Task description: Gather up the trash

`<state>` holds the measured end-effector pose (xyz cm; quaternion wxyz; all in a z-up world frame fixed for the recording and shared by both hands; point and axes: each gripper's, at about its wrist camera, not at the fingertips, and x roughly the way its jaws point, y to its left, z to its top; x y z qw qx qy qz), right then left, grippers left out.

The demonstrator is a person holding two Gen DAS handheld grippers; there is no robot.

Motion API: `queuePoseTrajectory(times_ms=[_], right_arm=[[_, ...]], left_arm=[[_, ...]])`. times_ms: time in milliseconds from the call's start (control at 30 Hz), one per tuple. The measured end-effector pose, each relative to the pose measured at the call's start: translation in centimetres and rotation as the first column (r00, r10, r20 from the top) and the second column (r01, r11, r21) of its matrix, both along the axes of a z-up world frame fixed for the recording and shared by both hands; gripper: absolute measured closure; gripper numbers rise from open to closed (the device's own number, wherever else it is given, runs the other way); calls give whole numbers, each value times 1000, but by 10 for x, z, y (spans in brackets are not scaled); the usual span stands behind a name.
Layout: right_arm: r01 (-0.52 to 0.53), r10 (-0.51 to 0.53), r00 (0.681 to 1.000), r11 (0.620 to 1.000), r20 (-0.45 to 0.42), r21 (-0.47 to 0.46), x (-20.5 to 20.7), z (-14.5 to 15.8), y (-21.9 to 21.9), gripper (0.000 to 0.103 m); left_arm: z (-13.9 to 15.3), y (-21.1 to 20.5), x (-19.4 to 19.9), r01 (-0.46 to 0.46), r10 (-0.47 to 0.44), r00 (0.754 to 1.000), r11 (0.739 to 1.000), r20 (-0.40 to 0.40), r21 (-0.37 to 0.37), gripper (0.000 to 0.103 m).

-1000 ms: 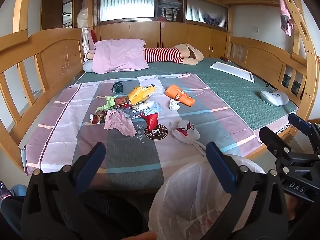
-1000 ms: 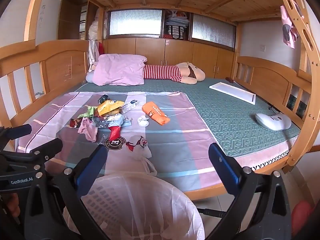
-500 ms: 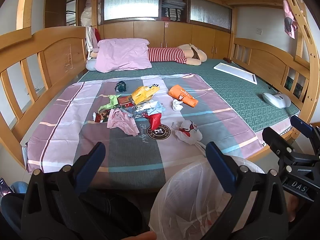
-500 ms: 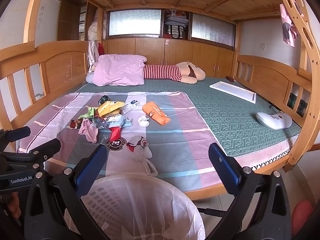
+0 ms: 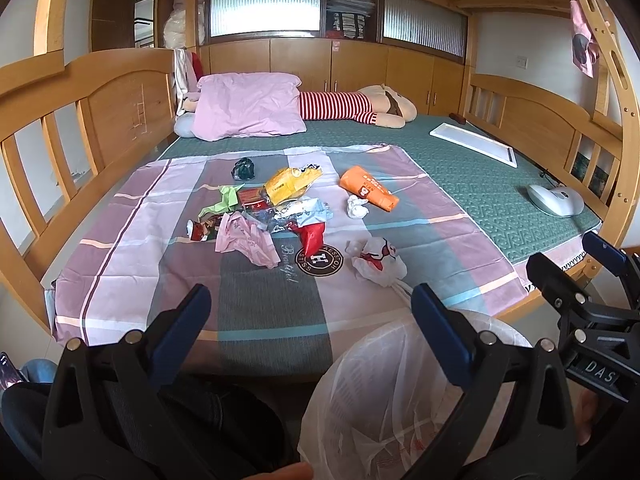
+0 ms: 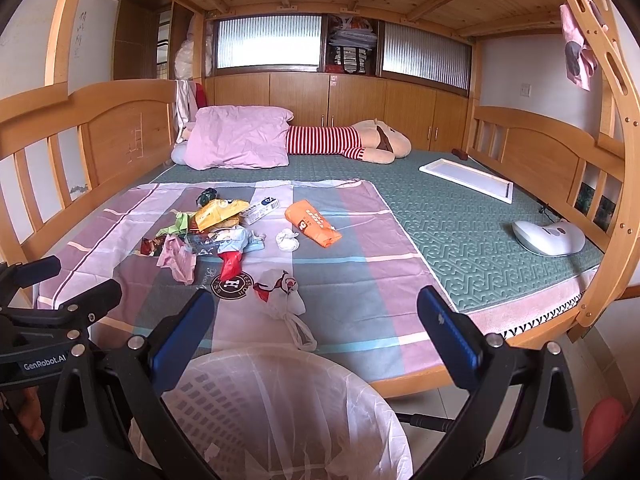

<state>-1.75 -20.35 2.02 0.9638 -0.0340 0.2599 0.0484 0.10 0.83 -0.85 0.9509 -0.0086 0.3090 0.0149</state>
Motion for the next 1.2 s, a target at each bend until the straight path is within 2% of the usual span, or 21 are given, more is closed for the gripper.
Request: queuePoseTrajectory(times_ms=[1200], right_arm=[[6,-6,1000,1000,-25,15,2,-6,-1,3]], left_arm=[[-2,1,1,-8,8,1000,1000,-12,-5,3]])
